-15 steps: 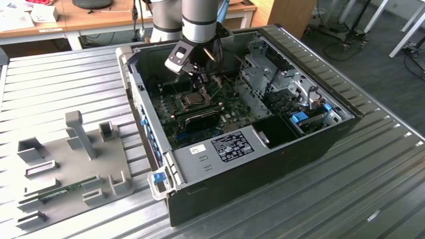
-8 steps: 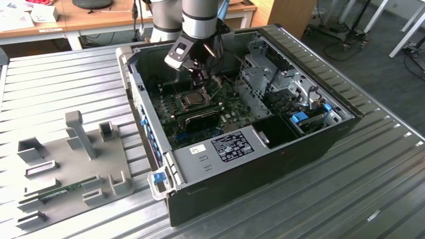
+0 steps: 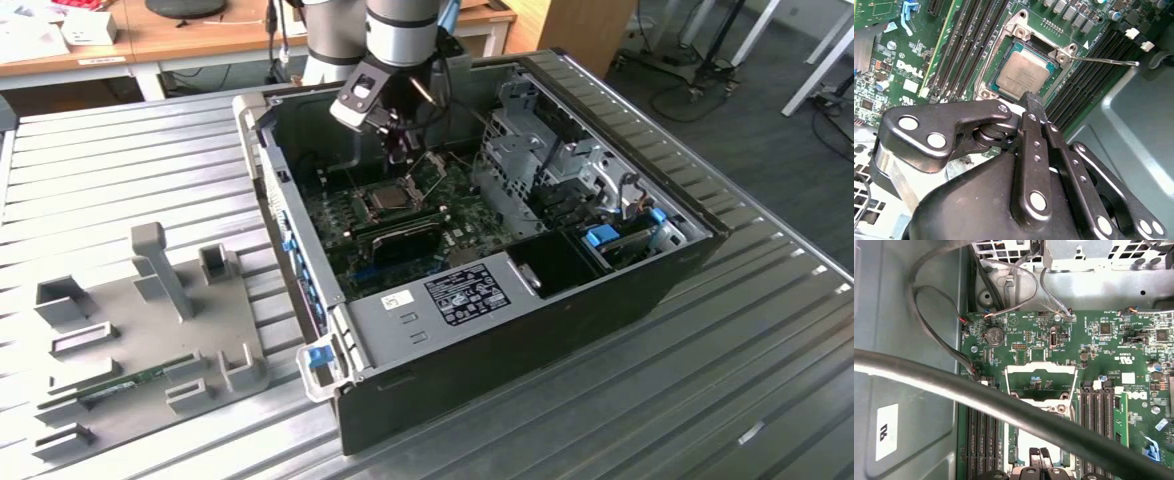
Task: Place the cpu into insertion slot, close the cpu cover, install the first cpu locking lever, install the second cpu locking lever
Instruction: 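Close the cpu cover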
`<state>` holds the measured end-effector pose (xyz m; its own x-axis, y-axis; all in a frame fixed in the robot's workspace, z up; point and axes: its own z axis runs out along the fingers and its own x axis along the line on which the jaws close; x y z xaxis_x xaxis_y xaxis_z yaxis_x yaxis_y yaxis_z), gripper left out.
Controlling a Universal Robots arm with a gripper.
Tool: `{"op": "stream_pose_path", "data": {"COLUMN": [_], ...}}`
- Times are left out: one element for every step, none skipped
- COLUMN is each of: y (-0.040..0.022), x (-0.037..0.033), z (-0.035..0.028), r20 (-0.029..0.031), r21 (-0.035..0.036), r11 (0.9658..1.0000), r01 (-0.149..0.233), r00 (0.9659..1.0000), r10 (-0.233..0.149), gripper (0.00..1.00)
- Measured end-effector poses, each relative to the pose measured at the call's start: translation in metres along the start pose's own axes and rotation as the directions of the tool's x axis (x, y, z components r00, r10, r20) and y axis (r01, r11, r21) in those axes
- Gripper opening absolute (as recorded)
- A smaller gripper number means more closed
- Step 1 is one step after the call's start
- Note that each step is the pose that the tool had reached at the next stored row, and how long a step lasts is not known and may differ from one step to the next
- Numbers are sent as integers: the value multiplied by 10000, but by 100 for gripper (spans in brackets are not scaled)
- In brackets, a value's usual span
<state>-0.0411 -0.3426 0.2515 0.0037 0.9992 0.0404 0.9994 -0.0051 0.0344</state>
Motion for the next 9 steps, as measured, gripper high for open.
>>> {"op": "stream_pose_path", "data": {"y": [1,1,2,2,2,2,2,2,2], "x": [1,1,2,2,2,2,2,2,2], "z": [-19,-35,-45,-45,-45,-45,-45,-46,-46], "r20": [1,0,0,-2,-2,-3,-3,-2,-1], "r21": [0,0,0,-1,-1,-2,-2,-1,-1], "r11": [10000,10000,10000,10000,10000,10000,10000,10000,10000], "r01": [0,0,0,1,0,0,0,0,0], "r00": [10000,10000,10000,10000,10000,10000,10000,10000,10000], "r10": [0,0,0,-1,0,0,0,0,0], "gripper": [10,10,10,10,10,10,10,10,10]}}
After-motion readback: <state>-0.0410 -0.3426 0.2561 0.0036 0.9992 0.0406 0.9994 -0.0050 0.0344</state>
